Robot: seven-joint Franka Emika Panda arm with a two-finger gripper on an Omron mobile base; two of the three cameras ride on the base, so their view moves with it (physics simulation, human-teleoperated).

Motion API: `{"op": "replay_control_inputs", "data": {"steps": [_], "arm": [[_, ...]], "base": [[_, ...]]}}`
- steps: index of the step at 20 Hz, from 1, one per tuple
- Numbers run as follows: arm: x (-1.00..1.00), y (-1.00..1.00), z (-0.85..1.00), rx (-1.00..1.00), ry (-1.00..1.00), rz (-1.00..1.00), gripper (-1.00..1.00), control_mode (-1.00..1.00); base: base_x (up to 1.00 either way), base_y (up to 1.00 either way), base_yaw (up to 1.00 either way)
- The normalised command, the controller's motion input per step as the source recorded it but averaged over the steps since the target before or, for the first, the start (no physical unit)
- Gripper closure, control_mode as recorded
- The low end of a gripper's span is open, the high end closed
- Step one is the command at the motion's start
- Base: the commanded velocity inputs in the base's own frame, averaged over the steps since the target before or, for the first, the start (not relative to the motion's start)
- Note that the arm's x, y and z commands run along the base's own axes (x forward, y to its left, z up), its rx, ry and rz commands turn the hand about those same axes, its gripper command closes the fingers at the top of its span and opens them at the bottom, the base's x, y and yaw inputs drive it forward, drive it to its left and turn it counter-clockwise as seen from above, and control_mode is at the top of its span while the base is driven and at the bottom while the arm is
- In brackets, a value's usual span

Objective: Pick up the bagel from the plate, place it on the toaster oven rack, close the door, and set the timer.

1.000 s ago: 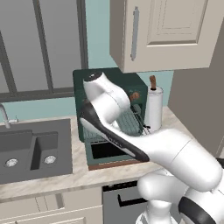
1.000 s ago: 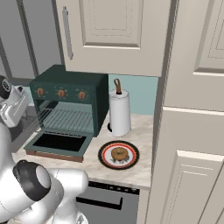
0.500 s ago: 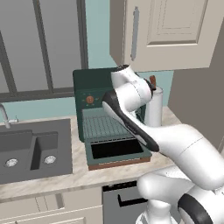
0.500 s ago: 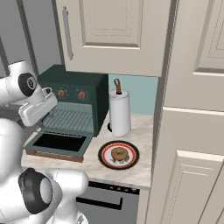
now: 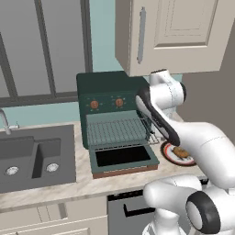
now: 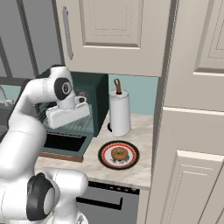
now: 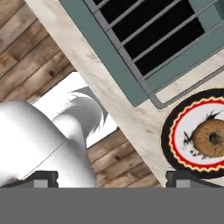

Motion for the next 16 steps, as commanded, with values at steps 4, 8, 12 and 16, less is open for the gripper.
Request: {"op": "replay_control_inputs", "data": {"steps": [4, 8, 12, 16], "arm": [[0.01, -0.64, -0.52, 0.0, 0.0, -0.26, -1.0, -1.0], [0.06, -0.59, -0.46, 0.0, 0.0, -0.07, -1.0, -1.0], [0.0, -0.56, -0.4, 0.0, -0.08, 0.01, -1.0, -1.0], [0.0, -0.44, -0.37, -0.01, -0.09, 0.07, -1.0, -1.0]], "base": [[0.0, 0.0, 0.0], [0.0, 0.0, 0.0], [0.0, 0.0, 0.0], [0.0, 0.0, 0.0]]}}
